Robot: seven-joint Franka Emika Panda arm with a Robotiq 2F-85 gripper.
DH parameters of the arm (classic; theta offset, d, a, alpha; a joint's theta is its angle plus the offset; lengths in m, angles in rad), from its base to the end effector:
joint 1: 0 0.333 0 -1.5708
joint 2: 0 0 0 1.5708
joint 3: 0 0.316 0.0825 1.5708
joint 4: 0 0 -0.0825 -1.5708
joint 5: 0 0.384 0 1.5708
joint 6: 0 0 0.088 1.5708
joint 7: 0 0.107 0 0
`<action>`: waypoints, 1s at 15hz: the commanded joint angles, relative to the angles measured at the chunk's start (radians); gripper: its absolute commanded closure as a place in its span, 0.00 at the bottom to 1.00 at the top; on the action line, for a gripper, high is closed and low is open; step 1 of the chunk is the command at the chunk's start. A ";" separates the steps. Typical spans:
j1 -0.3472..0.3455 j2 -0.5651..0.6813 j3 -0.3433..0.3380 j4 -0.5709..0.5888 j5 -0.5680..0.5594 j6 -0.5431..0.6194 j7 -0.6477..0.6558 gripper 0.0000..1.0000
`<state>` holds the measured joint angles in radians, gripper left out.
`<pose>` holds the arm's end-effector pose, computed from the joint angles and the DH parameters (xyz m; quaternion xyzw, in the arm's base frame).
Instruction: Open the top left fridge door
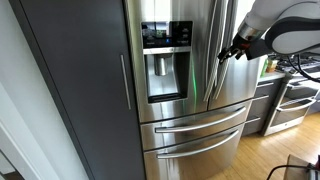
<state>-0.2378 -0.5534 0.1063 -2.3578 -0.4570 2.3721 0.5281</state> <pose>0.4262 -0.0535 0.5936 0.9167 -0.1949 0.3057 0.1679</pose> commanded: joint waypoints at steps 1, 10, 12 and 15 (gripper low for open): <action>-0.061 0.017 0.028 -0.007 -0.073 0.136 0.045 0.00; -0.146 0.071 0.082 0.012 -0.115 0.303 0.065 0.00; -0.156 0.083 0.093 0.017 -0.117 0.331 0.062 0.00; -0.181 0.103 0.110 0.026 -0.141 0.367 0.061 0.00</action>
<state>-0.3790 -0.4840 0.1912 -2.3514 -0.5497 2.6993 0.5647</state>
